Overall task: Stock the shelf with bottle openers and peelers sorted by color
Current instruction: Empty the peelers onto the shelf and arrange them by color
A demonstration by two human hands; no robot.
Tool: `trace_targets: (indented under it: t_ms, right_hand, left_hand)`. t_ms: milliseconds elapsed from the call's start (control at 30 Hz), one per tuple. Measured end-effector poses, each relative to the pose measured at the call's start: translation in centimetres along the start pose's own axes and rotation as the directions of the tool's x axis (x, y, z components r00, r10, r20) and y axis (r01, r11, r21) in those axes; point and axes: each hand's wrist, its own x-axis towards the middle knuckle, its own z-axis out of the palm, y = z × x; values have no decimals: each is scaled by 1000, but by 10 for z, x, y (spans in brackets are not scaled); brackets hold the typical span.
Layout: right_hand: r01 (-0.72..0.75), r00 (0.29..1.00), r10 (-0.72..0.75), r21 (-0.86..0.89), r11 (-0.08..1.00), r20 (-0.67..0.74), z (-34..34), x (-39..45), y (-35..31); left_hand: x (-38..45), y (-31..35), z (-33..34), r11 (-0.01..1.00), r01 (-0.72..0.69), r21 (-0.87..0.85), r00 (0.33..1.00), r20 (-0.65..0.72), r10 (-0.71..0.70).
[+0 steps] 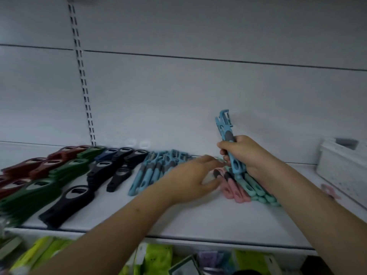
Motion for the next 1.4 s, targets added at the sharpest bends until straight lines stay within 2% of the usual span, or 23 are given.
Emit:
trace_targets:
  t_ms: [33, 133, 200, 267, 333, 400, 467, 500, 600, 700, 800, 867, 933, 1000, 1033, 1200, 1300, 1400]
  right_hand:
    - [-23, 999, 23, -12, 1000, 27, 9, 3, -1]
    - [-75, 992, 77, -21, 997, 100, 40, 10, -6]
    - [-67, 990, 75, -66, 996, 120, 62, 13, -12]
    - [-56, 988, 70, -101, 993, 141, 82, 13, -16]
    - [-58, 984, 72, -88, 994, 161, 98, 11, -20]
    - [-87, 976, 84, 7, 996, 200, 109, 9, -22]
    - [-114, 962, 81, 112, 987, 262, 112, 4, -22]
    - [-108, 959, 76, 105, 989, 272, 111, 2, -21]
    - [56, 976, -13, -193, 980, 216, 104, 4, -13]
    - [237, 971, -186, -478, 846, 152, 92, 2, 1]
    - [365, 912, -392, -664, 653, 116, 70, -5, 26]
    - [329, 894, -432, -832, 447, 121, 51, -8, 46]
    - [148, 955, -292, -942, 301, 57, 29, -12, 61]
    - [24, 992, -128, -957, 291, -14, 9, -12, 75]
    - [2, 995, -93, -955, 295, -27, 1, -10, 81]
    - [-28, 996, -71, -944, 328, -54, -22, 1, 94]
    - [-24, 989, -131, -939, 342, -73, -37, -1, 102]
    - [-44, 954, -247, -895, 443, -169, -50, -2, 111]
  left_hand:
    - [-9, -12, -11, 998, 16, 68, 999, -47, -13]
    - [-34, -46, -38, 962, 201, 186, 978, -100, -185]
    - [-52, -60, -45, 942, 291, 167, 953, -135, -271]
    - [-68, -67, -42, 942, 322, 94, 937, -171, -304]
    - [-78, -68, -34, 945, 328, -15, 935, -138, -327]
    - [-81, -68, -28, 942, 319, -102, 943, -71, -326]
    - [-80, -70, -23, 950, 310, -47, 950, -13, -311]
    - [-78, -70, -21, 947, 322, 8, 946, 23, -322]
    - [-77, -72, -20, 930, 364, 47, 930, 27, -366]
    - [-75, -71, -20, 954, 285, 97, 959, -25, -284]
    - [-73, -69, -18, 963, 212, 169, 975, 29, -220]
    - [-72, -68, -19, 962, 204, 183, 975, 50, -217]
    - [-71, -69, -20, 963, 191, 191, 980, 27, -200]
    - [-70, -66, -20, 961, 133, 242, 991, -32, -129]
    - [-69, -64, -20, 957, 99, 272, 994, -60, -86]
    - [-55, -46, -21, 943, -30, 331, 982, -164, 89]
    - [-35, -22, -9, 957, -115, 268, 968, -186, 168]
    - [-7, 11, 20, 941, -167, 295, 973, -102, 205]
